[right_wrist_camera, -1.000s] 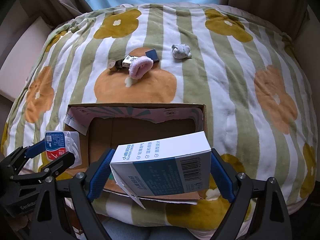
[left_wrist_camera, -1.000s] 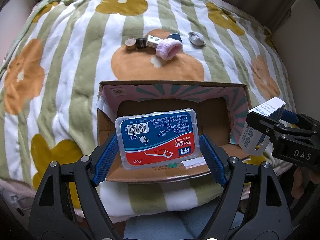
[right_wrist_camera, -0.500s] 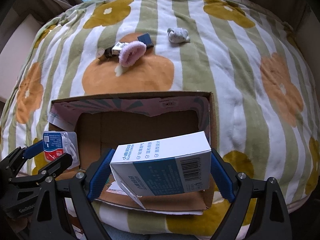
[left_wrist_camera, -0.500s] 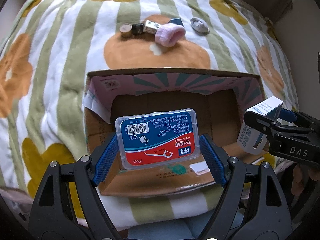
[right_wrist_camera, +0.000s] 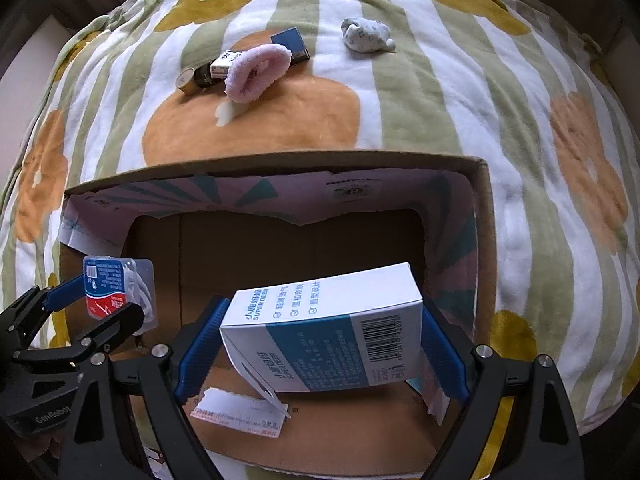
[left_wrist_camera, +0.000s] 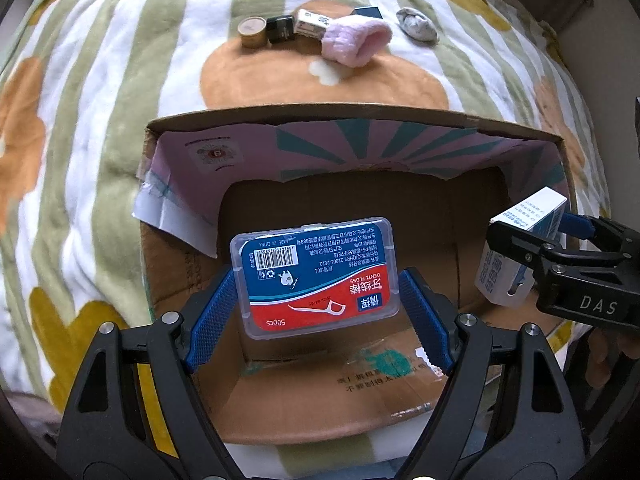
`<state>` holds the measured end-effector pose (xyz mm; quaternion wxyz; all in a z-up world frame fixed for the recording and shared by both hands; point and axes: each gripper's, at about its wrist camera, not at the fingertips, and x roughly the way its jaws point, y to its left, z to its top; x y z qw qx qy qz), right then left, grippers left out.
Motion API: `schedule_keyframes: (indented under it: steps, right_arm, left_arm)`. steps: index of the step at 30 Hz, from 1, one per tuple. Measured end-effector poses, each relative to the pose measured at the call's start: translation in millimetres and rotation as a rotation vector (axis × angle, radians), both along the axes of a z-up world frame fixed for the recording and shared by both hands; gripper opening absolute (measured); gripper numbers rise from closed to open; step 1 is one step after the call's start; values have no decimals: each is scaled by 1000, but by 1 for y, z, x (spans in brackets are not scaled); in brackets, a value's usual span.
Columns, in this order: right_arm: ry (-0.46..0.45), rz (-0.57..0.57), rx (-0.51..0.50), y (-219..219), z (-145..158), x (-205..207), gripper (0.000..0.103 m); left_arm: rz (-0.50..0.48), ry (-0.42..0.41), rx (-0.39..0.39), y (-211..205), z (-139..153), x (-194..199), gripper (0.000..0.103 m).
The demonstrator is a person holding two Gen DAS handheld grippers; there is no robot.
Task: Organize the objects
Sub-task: 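Lower and open left tool into the box while right tool releases the carton inside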
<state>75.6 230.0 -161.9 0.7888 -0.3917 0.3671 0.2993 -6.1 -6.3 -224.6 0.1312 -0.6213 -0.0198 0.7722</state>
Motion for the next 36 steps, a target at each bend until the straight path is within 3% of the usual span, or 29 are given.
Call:
schedule_keyframes:
  steps: [14,15,17,19,22,36]
  right_arm:
    - [41,-22,-3,11,-4,9,89]
    - [53,-26,-3,11,-5,11,89]
    - [76,-34,5,11,-7,13,90]
    - [88,-45,3,11,-9,14,91]
    - [87,-26,7,11,-8,11,102]
    - [91,-6,22,14,-2,4,102]
  left_arm:
    - [-24,-4,-51,7,-5,-4,81]
    - [-23,-5,-48,7,-5,-4,83]
    - [-16,-9,-40,6,-4,-3,102]
    - [-7,-4,-19,4,0,-1,102]
    - [-1,-4,-20,1,3,2,102]
    - [6,6,-8,-8,13,12,102]
